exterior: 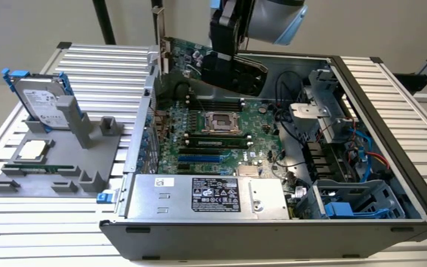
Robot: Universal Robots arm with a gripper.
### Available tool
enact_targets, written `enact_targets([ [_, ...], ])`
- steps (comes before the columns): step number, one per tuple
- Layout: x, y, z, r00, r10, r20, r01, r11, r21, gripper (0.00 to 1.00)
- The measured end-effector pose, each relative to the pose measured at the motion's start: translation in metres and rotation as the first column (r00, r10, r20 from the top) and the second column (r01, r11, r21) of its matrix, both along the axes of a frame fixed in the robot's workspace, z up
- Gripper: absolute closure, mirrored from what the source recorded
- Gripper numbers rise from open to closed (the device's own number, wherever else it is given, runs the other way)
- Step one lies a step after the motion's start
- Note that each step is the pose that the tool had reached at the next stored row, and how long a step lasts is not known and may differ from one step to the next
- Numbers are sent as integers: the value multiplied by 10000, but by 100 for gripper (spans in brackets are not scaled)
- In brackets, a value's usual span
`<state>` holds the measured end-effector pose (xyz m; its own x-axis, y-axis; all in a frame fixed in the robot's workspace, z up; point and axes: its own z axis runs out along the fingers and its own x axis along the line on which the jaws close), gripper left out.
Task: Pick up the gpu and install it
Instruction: 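Insert the gpu into the slot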
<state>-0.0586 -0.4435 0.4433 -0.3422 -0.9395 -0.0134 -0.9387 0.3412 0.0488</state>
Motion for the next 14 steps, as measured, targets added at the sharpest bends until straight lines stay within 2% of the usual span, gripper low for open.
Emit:
enact_targets([
  [6, 0, 0, 0, 9993, 376, 0, -376, 9993, 0, 100],
  [14, 0, 0, 0, 9962, 866, 0, -866, 9962, -1, 100],
])
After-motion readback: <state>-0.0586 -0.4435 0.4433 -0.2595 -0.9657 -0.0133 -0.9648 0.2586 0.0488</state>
